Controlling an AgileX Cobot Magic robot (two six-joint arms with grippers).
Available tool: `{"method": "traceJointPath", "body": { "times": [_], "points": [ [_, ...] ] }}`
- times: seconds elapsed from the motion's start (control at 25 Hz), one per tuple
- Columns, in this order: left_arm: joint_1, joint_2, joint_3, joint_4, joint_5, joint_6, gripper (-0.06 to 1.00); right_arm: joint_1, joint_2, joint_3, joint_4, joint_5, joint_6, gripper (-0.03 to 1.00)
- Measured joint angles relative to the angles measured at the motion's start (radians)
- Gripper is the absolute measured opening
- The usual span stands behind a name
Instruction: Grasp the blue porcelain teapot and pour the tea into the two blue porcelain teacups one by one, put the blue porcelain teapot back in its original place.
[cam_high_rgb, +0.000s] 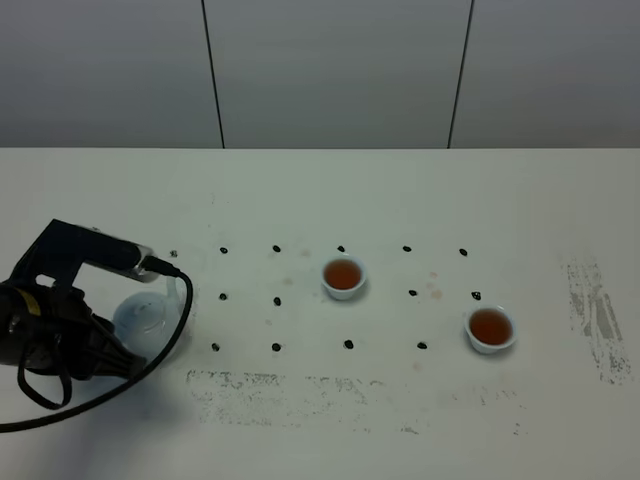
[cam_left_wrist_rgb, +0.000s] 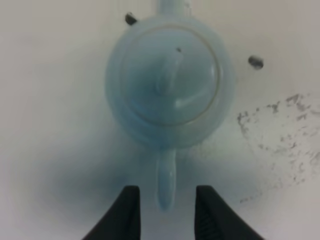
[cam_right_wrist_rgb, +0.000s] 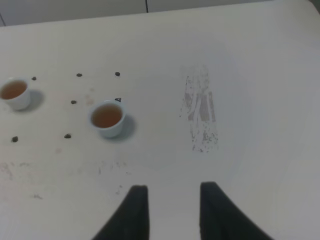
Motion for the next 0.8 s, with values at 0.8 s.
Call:
{"method": "traceJointPath", "body": {
  "times": [0.8],
  "points": [
    [0.074, 0.027, -0.35, 0.187, 0.026, -0.047, 0.3, 0.0, 0.0, 0.0, 0.0, 0.0, -0.001, 0.24]
  ]
}}
